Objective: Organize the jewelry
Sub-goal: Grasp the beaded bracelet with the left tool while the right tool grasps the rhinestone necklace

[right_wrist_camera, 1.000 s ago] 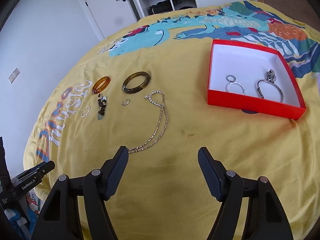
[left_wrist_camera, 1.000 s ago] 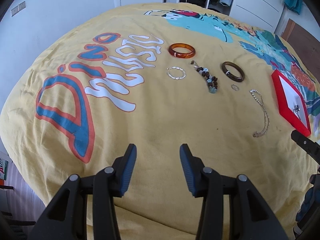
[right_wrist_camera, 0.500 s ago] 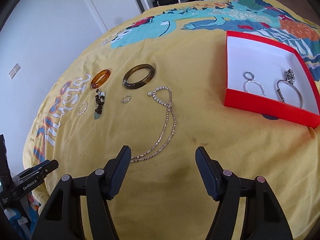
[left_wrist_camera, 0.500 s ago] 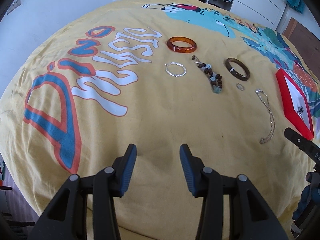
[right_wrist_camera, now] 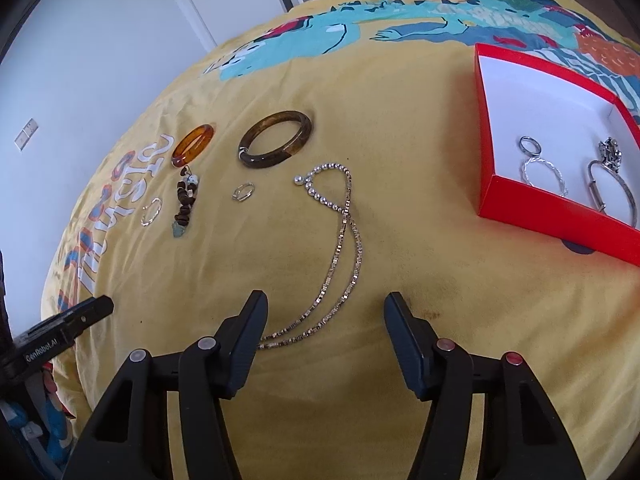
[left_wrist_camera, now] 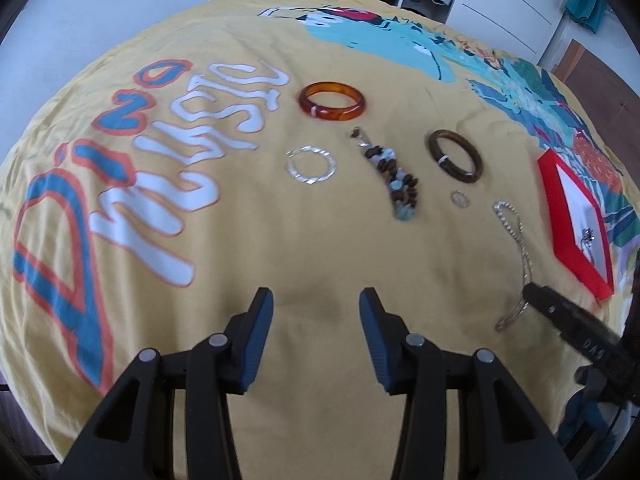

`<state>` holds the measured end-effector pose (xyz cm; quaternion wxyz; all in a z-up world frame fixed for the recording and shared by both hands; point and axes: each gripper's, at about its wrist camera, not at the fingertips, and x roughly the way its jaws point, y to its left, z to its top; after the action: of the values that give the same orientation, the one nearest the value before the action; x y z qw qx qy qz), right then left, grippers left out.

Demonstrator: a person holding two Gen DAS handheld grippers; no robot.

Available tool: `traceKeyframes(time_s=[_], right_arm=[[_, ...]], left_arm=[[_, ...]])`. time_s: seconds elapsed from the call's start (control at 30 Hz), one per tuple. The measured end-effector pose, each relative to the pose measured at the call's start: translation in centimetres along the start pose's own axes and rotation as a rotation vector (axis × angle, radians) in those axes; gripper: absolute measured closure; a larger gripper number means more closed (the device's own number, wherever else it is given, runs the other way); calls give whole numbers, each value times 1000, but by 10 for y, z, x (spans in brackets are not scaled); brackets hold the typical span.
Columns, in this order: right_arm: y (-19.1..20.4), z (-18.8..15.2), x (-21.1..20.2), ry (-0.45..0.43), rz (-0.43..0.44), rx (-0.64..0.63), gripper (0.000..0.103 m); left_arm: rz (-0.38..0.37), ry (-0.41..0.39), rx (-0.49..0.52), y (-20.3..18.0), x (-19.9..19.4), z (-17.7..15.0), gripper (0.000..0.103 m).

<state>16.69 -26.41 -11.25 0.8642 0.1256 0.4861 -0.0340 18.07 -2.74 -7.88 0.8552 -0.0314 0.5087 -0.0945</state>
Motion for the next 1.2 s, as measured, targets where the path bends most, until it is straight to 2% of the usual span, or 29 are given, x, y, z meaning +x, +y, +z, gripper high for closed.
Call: traceKeyframes(time_s=[0.2, 0.33, 0.6, 0.93, 1.0, 1.03, 1.07, 1.13, 1.2], right_arm=[[-2, 7, 10, 10, 5, -5, 57], [0, 12, 19, 20, 5, -35, 66], [-3, 16, 30, 32, 23, -63, 71], [-5, 21, 39, 65, 48, -70, 71], [-4, 22, 40, 69, 48, -68, 72], [-3, 21, 39, 68, 47, -67, 75], [-3, 20, 39, 69, 48, -61, 82], [-3, 18, 38, 74, 55, -48, 93], [-2, 16, 37, 79, 60, -40, 98]], left_arm=[[-64, -14, -1, -21, 14, 30, 60], [-81, -22, 0, -34, 28, 50, 60], [-103, 14, -32, -53, 66, 76, 60], [-90, 46, -78, -57, 91, 80, 61], [-90, 47, -74, -58, 91, 80, 67], [-91, 50, -70, -57, 91, 80, 76], [-94, 54, -64, -57, 91, 79, 83], [-104, 57, -53, -57, 89, 76, 89], [-116, 60, -40, -59, 85, 72, 91]])
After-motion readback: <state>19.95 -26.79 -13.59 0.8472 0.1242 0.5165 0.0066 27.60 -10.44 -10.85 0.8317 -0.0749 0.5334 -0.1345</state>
